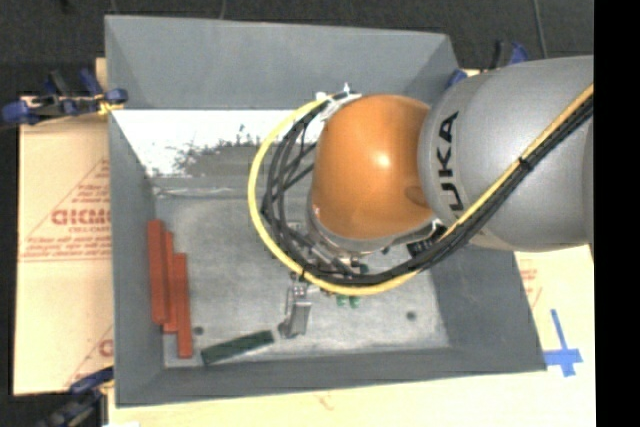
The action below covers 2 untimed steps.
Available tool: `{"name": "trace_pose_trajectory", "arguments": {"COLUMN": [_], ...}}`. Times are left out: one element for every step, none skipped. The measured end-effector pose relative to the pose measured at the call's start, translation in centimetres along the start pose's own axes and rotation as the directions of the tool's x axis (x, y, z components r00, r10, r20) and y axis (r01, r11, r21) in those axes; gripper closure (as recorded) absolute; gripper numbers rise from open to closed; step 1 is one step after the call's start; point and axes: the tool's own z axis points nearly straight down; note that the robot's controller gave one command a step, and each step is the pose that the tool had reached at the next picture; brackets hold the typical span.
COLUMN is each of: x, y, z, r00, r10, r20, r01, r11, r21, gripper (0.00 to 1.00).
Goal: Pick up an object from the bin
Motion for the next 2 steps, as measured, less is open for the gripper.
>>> {"name": "trace_pose_trajectory", "arguments": {"x": [-1.37, -1.57], "y": [1.62, 1.76], "z": [13.62, 13.02], "r00": [0.990, 0.991], "r10": [-0.141, -0.136], "r20": [-0.007, 0.002], "r01": [0.141, 0.136], "r11": [0.990, 0.991], "r21": [0.004, 0.000], "gripper": [0.00, 1.00]}}
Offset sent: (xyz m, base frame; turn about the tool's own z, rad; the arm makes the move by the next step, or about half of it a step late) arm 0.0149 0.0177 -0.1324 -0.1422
